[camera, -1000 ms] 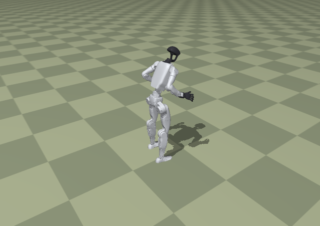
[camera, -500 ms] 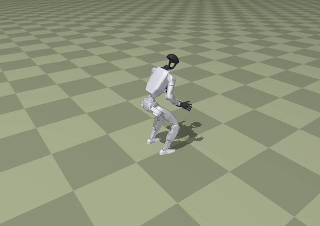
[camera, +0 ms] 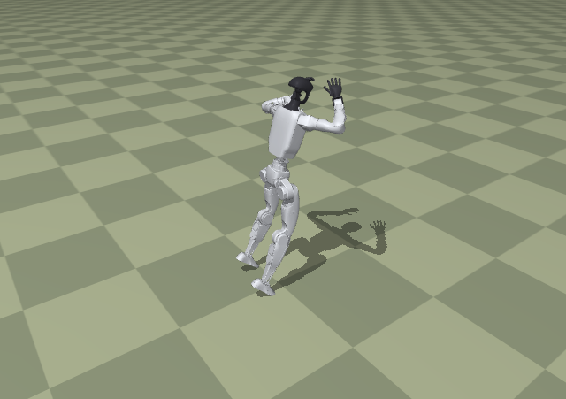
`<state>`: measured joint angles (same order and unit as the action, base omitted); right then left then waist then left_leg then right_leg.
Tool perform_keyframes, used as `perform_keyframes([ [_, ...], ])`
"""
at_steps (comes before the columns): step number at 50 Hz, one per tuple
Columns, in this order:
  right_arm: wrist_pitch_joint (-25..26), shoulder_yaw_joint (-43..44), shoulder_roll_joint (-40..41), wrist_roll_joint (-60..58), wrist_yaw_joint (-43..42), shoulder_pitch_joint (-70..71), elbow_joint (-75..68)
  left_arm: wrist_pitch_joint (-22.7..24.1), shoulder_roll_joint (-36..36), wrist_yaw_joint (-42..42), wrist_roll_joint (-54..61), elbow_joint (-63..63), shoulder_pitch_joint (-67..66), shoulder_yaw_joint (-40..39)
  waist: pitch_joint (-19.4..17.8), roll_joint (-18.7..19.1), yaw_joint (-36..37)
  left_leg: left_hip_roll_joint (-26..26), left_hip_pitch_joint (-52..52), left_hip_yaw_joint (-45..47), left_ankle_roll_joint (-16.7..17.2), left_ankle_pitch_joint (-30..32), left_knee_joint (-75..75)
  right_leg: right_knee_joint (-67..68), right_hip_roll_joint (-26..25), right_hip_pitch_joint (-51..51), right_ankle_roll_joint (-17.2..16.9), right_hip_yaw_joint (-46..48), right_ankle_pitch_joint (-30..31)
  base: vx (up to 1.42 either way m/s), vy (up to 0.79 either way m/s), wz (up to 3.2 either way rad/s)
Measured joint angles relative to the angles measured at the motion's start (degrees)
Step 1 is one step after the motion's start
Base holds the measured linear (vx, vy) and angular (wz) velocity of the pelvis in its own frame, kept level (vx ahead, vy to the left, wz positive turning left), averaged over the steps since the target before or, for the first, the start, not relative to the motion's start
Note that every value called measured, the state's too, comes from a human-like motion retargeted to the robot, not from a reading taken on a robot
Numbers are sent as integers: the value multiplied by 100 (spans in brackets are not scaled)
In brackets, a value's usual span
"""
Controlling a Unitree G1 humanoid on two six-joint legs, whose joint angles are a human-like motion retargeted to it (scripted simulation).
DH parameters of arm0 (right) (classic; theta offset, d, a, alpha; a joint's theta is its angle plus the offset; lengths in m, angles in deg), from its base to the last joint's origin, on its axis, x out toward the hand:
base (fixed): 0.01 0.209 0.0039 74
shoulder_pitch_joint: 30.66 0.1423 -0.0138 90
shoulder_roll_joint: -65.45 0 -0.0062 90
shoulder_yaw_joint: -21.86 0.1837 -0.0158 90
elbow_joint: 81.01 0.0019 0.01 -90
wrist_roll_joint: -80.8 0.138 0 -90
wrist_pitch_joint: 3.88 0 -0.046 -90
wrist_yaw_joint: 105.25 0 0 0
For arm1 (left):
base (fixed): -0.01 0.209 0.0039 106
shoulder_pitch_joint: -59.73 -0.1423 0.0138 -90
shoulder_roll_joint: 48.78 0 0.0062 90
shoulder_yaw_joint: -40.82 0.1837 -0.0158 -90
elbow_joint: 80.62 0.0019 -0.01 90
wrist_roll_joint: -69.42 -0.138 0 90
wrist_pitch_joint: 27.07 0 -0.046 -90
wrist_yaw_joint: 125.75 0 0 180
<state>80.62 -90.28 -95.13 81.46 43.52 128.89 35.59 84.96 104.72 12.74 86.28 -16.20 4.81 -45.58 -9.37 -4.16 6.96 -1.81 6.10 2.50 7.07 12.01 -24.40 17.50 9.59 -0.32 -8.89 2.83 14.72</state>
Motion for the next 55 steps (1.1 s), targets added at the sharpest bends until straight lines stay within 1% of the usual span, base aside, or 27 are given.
perform_keyframes([
  [1,-73,582,-144,104,146,-932,126,-105,-78,226,60,-27,-1330,-1010,283,113,-8,7,6,-142,84,-198,-288,141,-38,66,7,-4,-364,-50,-6,-23],
  [2,-183,1233,-238,232,282,-1905,250,-162,-261,403,99,-86,-2703,-2109,494,225,-60,33,13,-244,122,-627,-549,284,-75,108,12,6,-910,-54,-6,-7],
  [3,-368,2023,-233,411,399,-2959,370,-119,-656,485,96,-209,-4162,-3388,560,339,-199,94,25,-266,68,-1516,-755,429,-106,101,14,41,-1817,-62,-5,6],
  [5,-664,4024,438,648,688,-5350,547,-98,-1500,516,8,-357,-6185,-5524,174,269,-486,207,26,-257,-246,-3549,-1016,929,-162,-84,182,124,-3701,-72,-4,19],
  [6,-646,4965,1427,626,859,-6725,837,-223,-1931,451,49,-448,-6331,-5688,-76,104,-411,211,109,-270,-614,-4216,-1146,1356,-175,-334,431,143,-4346,-76,-5,26],
  [7,-608,5524,2364,573,1020,-7763,983,-358,-2414,520,107,-472,-6358,-5718,-327,-14,-335,207,221,-297,-1000,-4753,-1307,1757,-187,-577,671,163,-4869,-77,-6,31],
  [8,-531,5318,3201,454,1162,-8125,843,-518,-3001,862,198,-360,-6151,-5481,-579,-37,-259,186,389,-352,-1421,-5028,-1527,2108,-197,-805,893,187,-5147,-75,-7,42],
  [9,-410,4950,3964,441,1184,-8303,586,-695,-3541,987,260,-181,-5916,-5088,-808,-58,-217,160,597,-418,-1681,-5083,-1733,2331,-192,-995,1030,228,-5243,-72,-8,54],
  [10,-268,4501,4688,481,1146,-8390,271,-881,-4057,1003,309,32,-5669,-4618,-1025,-79,-192,131,824,-490,-1861,-5029,-1932,2491,-181,-1166,1124,277,-5247,-64,-7,64],
  [11,-143,3940,5281,586,948,-8194,-275,-997,-4467,929,372,415,-5338,-4058,-1172,-91,-184,113,980,-555,-1765,-4805,-1859,2370,-164,-1257,1065,338,-5048,-57,-6,65],
  [13,-133,2904,6315,888,491,-7906,-1228,-1074,-5247,890,382,1168,-4936,-2975,-1353,-68,-159,171,1101,-607,-1433,-4423,-1618,2060,-168,-1294,887,474,-4595,-41,-3,46],
  [15,-289,2018,7010,1172,112,-7575,-1823,-1046,-5840,952,211,1774,-4648,-2028,-1429,-94,-57,208,891,-622,-1080,-3898,-708,1305,-208,-1182,584,503,-3947,-32,0,4],
  [17,-425,1327,7216,1010,63,-7145,-1834,-941,-6221,1125,-91,2006,-4460,-1310,-1465,-150,17,207,590,-600,-766,-3221,488,404,-229,-1060,306,491,-3266,-32,2,-13],
  [20,-496,586,7056,204,508,-6498,-1386,-730,-6554,1496,-586,1902,-4428,-465,-1387,-126,-13,239,382,-552,-329,-2538,1570,-567,-272,-918,131,554,-2600,-29,3,0],
  [24,-516,-224,6797,-478,859,-5093,-1213,-737,-6762,1836,-918,2164,-3750,511,-1256,34,-211,247,366,-577,-117,-2303,2090,-844,-268,-974,151,735,-2477,-24,5,23],
  [28,-225,-822,6817,-1154,348,-3770,-1794,-737,-7079,1544,-424,2771,-2485,1336,-1264,211,-282,225,218,-636,-87,-1961,2562,-958,-242,-977,174,789,-2317,-18,6,12],
  [30,-83,-933,6854,-1256,45,-3389,-2060,-727,-7072,1414,-421,2811,-1993,1416,-1307,248,-318,234,26,-686,-105,-1690,2940,-1276,-279,-821,178,767,-2086,-12,6,-3],
  [32,-125,-781,6874,-1031,-171,-3445,-2106,-637,-7084,1311,-148,2718,-1656,1405,-1274,302,-289,219,-54,-676,-142,-1676,2940,-1285,-265,-744,171,769,-2040,-3,6,-4],
  [35,-291,-425,6814,-762,-37,-4047,-1868,-620,-6907,1564,-352,2268,-1781,1235,-1122,325,-314,219,-265,-641,-169,-1721,2931,-1287,-266,-552,83,758,-1964,4,7,-13],
  [39,-353,47,6535,-386,187,-4802,-1769,-650,-6727,1750,-192,2010,-1775,990,-979,329,-340,231,-395,-404,-222,-1783,2856,-1160,-283,-552,-99,550,-1880,6,9,-47],
  [42,-372,262,6306,-97,325,-5249,-1880,-759,-6507,1901,-263,2061,-1712,877,-987,320,-427,230,-421,-92,-241,-1858,2707,-1058,-301,-637,-200,286,-1812,2,11,-86],
  [45,-361,375,6183,141,277,-5759,-2011,-849,-6449,1868,-274,2287,-1681,1046,-1010,390,-519,237,-436,356,-282,-1965,2477,-997,-340,-730,-264,-62,-1711,0,12,-126],
  [48,-379,487,6029,245,412,-6246,-2054,-912,-6325,1966,-387,2328,-1835,1290,-991,387,-737,316,-259,943,-318,-2291,1801,-720,-385,-944,-297,-225,-1765,1,10,-167],
  [50,-305,488,5920,244,417,-6373,-2134,-943,-6258,1973,-328,2341,-1770,1443,-1024,396,-864,333,-372,1354,-341,-2262,1890,-840,-421,-990,-261,-60,-1629,-2,8,-212],
  [52,-357,568,5822,173,486,-6619,-2164,-896,-6183,1764,-334,2314,-1763,1599,-1001,371,-1025,389,-371,1817,-366,-2432,1559,-714,-391,-1056,-249,431,-1684,6,6,-208],
  [53,-538,670,5773,37,800,-6886,-2141,-803,-6138,2120,-164,2241,-1858,1719,-914,363,-1147,525,-188,2038,-372,-2728,917,-399,-343,-1155,-270,744,-1888,12,3,-189],
  [55,-616,802,5714,-24,939,-7204,-2179,-836,-6048,2393,-263,2223,-1790,1860,-800,355,-1317,531,-234,2394,-376,-2803,787,-570,-362,-1109,-197,960,-1915,10,2,-190],
])
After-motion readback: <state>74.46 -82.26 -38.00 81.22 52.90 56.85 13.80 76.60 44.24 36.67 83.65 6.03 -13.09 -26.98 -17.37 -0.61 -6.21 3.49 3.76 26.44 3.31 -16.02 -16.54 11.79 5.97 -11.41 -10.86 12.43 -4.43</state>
